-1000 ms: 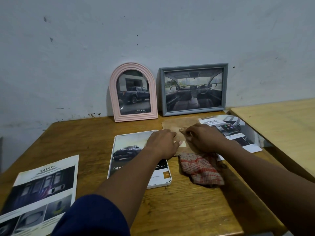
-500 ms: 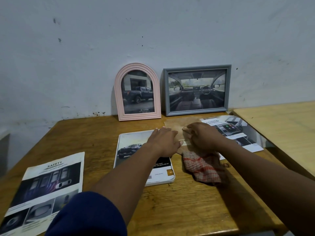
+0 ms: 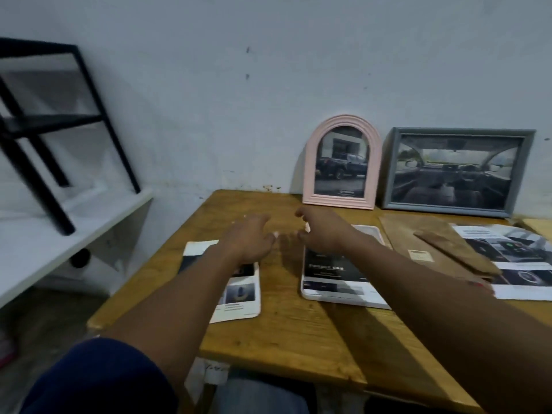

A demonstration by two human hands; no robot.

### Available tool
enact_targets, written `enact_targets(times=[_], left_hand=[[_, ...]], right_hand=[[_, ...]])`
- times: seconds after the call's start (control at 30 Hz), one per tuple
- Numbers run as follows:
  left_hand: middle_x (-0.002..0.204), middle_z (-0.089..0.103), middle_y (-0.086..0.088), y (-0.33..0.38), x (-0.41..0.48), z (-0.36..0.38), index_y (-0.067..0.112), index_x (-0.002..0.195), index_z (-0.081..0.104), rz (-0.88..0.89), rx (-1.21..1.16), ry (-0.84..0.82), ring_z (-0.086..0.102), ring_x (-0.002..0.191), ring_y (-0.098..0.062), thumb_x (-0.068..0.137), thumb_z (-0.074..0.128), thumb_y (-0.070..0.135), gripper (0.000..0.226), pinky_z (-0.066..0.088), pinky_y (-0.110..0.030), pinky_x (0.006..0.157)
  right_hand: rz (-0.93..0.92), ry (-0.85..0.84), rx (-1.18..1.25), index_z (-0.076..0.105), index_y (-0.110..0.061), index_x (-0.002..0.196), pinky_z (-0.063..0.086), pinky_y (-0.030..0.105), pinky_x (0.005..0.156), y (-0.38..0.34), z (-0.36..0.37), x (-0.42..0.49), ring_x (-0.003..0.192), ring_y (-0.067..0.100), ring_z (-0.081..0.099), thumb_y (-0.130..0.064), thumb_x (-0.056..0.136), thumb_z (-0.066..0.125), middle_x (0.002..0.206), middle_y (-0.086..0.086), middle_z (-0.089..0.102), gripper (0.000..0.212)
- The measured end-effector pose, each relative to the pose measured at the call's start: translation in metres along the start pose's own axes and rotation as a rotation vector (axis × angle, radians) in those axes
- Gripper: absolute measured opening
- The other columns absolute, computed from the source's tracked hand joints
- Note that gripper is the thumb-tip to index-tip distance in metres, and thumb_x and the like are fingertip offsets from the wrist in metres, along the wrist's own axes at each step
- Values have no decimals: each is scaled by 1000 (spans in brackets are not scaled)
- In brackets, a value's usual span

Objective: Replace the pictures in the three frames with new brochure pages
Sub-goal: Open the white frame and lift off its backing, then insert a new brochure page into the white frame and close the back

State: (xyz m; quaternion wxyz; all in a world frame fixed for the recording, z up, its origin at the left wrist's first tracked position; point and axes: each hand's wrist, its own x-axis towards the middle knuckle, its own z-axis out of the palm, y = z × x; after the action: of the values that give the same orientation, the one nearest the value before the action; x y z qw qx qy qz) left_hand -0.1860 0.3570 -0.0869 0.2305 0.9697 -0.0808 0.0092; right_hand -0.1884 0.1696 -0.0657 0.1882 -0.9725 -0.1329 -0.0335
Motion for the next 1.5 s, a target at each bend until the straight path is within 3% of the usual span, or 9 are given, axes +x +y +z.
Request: enact_targets(times=[0.17, 0.4, 0.57, 0.73, 0.9, 1.07, 1.27, 1.37, 1.5], left_hand=[[161, 37, -5, -30, -11, -1, 22, 155, 36, -17, -57, -3, 35, 146, -28, 100, 54, 49, 64, 34, -43, 116], [162, 35, -2, 40, 1, 45, 25, 156, 33, 172, -21, -87, 33, 147, -26, 102, 52, 44, 60, 33, -47, 118], [163, 32, -4, 48, 5, 60, 21, 158, 30, 207, 65, -140, 26, 151, -26, 103, 49, 45, 63, 28, -48, 120], [160, 38, -4, 44, 6, 63, 21, 157, 33, 202, 75, -142, 31, 148, -27, 102, 50, 46, 63, 30, -49, 119], [157, 42, -5, 41, 8, 66, 18, 153, 38, 240, 121, -117, 36, 144, -27, 102, 47, 47, 60, 32, -48, 117], [161, 35, -4, 40, 8, 70, 19, 158, 30, 241, 142, -131, 29, 148, -26, 103, 44, 50, 64, 31, -47, 118], [166, 27, -5, 41, 7, 67, 22, 161, 19, 250, 97, -108, 16, 154, -26, 103, 49, 47, 70, 25, -49, 122], [163, 32, -3, 44, 7, 63, 26, 160, 20, 252, 2, -41, 28, 150, -26, 100, 54, 49, 74, 34, -50, 117], [160, 38, 1, 62, 10, 52, 30, 160, 21, 293, -53, 90, 40, 142, -24, 94, 58, 58, 80, 42, -49, 109]], right_hand=[[169, 21, -79, 38, -22, 145, 43, 50, 104, 8, 15, -2, 130, 30, 48, -44, 89, 64, 144, 8, 50, 66], [397, -15, -150, 28, -26, 150, 35, 54, 109, 88, 3, -30, 136, 32, 41, -59, 89, 58, 151, 9, 44, 76], [378, 45, -163, 25, -25, 152, 17, 58, 114, 97, 18, -36, 146, 29, 27, -58, 90, 58, 156, 8, 36, 77], [352, 156, -119, 22, -25, 151, 17, 59, 116, 92, 24, -36, 146, 30, 27, -47, 90, 64, 155, 9, 38, 77], [409, 31, -143, 9, -26, 155, 9, 63, 116, 104, 16, -33, 152, 30, 12, -63, 88, 55, 163, 8, 24, 89], [358, 149, -140, 26, -25, 148, 16, 61, 114, 102, 21, -34, 142, 29, 34, -56, 86, 64, 152, 6, 43, 78], [243, 347, -120, 33, -26, 144, 34, 53, 105, 86, 15, -32, 130, 30, 45, -15, 90, 60, 146, 5, 48, 61], [204, 441, 126, 40, -24, 143, 51, 47, 98, 78, -2, -29, 126, 27, 51, 0, 88, 61, 143, 4, 51, 63], [170, 516, 430, 47, -27, 135, 60, 39, 79, 79, -39, -29, 114, 21, 58, -2, 90, 63, 129, -3, 56, 53]])
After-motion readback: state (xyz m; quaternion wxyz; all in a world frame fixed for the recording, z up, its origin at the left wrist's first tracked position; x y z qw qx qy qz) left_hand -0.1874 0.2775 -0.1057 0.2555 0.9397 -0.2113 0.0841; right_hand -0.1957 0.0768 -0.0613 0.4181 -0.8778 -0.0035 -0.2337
